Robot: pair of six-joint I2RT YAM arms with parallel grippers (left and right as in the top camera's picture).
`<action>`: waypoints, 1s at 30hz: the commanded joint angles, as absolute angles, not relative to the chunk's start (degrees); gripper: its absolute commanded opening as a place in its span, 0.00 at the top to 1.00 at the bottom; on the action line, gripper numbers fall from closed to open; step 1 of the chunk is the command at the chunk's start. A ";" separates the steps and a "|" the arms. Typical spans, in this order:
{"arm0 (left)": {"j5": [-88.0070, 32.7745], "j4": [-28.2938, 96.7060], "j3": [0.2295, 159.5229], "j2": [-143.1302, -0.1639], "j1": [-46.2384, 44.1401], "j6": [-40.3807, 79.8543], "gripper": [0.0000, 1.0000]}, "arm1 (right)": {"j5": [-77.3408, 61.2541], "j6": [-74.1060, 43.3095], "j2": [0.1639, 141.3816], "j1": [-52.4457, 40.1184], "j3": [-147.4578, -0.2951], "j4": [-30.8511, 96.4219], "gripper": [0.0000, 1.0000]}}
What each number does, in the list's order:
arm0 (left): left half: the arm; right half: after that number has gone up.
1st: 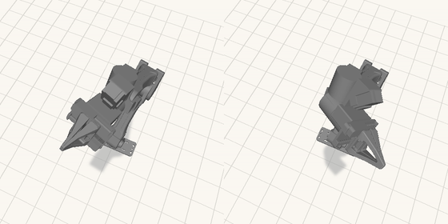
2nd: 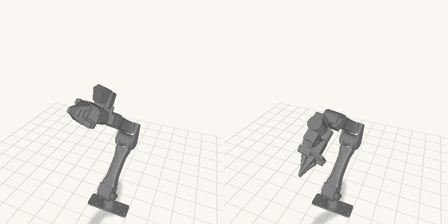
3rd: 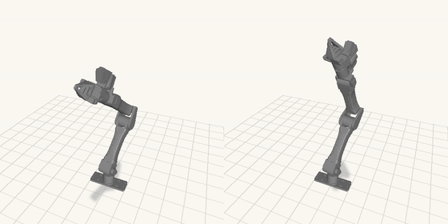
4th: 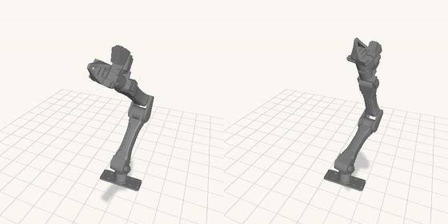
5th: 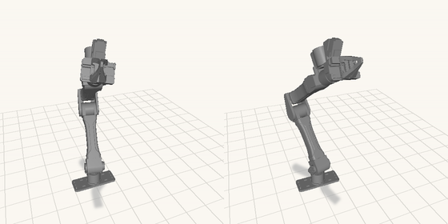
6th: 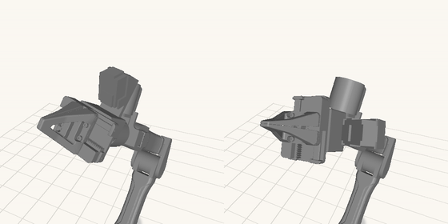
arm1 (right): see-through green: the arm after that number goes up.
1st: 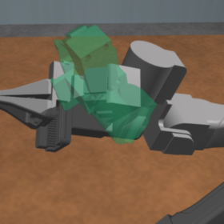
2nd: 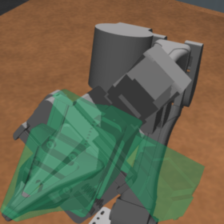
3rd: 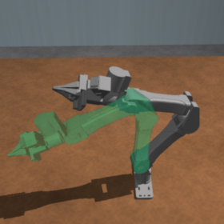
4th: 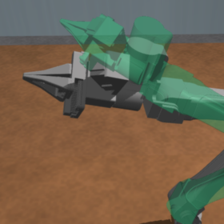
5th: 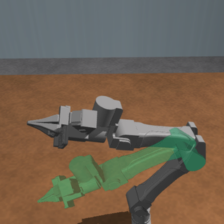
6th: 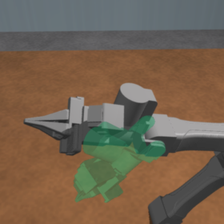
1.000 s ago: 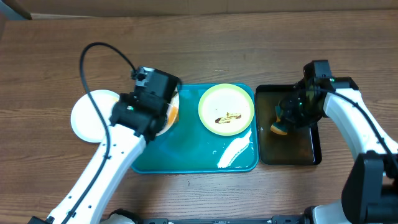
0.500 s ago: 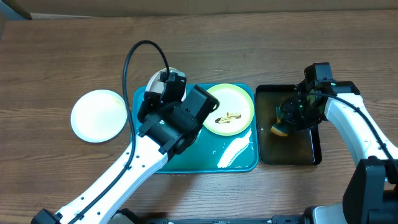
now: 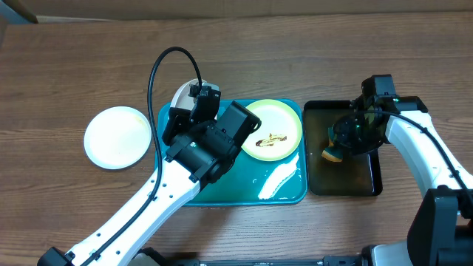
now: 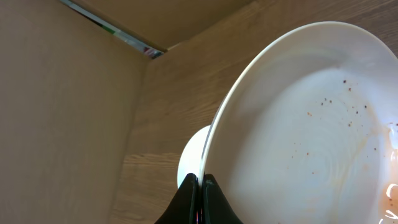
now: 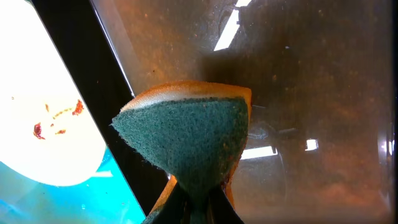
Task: Clean dirty plates on tray and stack at the side
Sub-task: 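Lift the white plate with left gripper and stack it on the cleaned plate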
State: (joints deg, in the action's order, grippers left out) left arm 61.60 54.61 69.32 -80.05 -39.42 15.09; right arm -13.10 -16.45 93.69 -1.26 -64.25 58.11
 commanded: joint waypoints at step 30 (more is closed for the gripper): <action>63.64 50.46 70.24 -80.58 -40.77 11.31 0.96 | -12.95 -16.01 92.27 -1.21 -64.05 58.33 0.96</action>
State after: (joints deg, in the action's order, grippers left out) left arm 64.58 51.42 69.32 -80.05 -39.79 12.69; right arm -13.10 -16.45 93.69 -1.26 -64.25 58.50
